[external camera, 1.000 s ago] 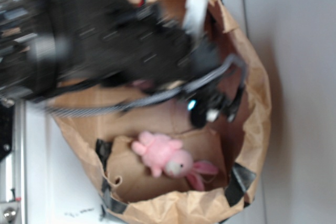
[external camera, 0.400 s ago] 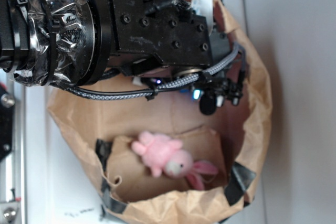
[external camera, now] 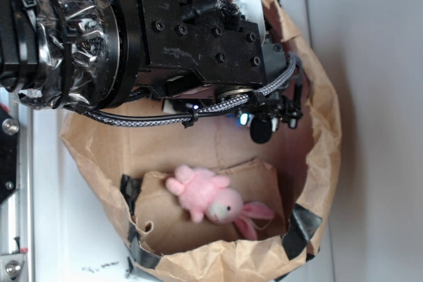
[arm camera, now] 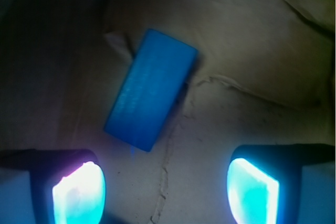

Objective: Grab the blue block.

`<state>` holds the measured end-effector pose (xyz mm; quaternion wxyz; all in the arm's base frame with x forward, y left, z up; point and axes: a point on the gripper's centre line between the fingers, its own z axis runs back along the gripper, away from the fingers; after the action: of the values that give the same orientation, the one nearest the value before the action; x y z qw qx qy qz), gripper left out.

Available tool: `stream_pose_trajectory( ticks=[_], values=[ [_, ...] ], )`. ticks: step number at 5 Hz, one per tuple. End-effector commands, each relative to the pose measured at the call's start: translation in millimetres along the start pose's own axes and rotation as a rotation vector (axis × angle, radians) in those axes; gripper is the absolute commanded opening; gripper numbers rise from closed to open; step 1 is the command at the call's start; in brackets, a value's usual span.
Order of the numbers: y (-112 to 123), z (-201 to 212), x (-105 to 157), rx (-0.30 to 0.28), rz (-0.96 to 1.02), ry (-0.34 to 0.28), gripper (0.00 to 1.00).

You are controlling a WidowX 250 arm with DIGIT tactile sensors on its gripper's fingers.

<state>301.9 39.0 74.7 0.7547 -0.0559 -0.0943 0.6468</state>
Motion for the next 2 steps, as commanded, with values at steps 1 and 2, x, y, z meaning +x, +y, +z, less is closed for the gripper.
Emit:
stream_pose_trajectory(
  ticks=[1, 2],
  values=[
    [-5.3, 16.6, 1.7, -0.043, 0.132, -0.044, 1.00],
    [-4.1, 15.0, 2.3, -0.042, 0.151, -0.051, 1.00]
  ],
)
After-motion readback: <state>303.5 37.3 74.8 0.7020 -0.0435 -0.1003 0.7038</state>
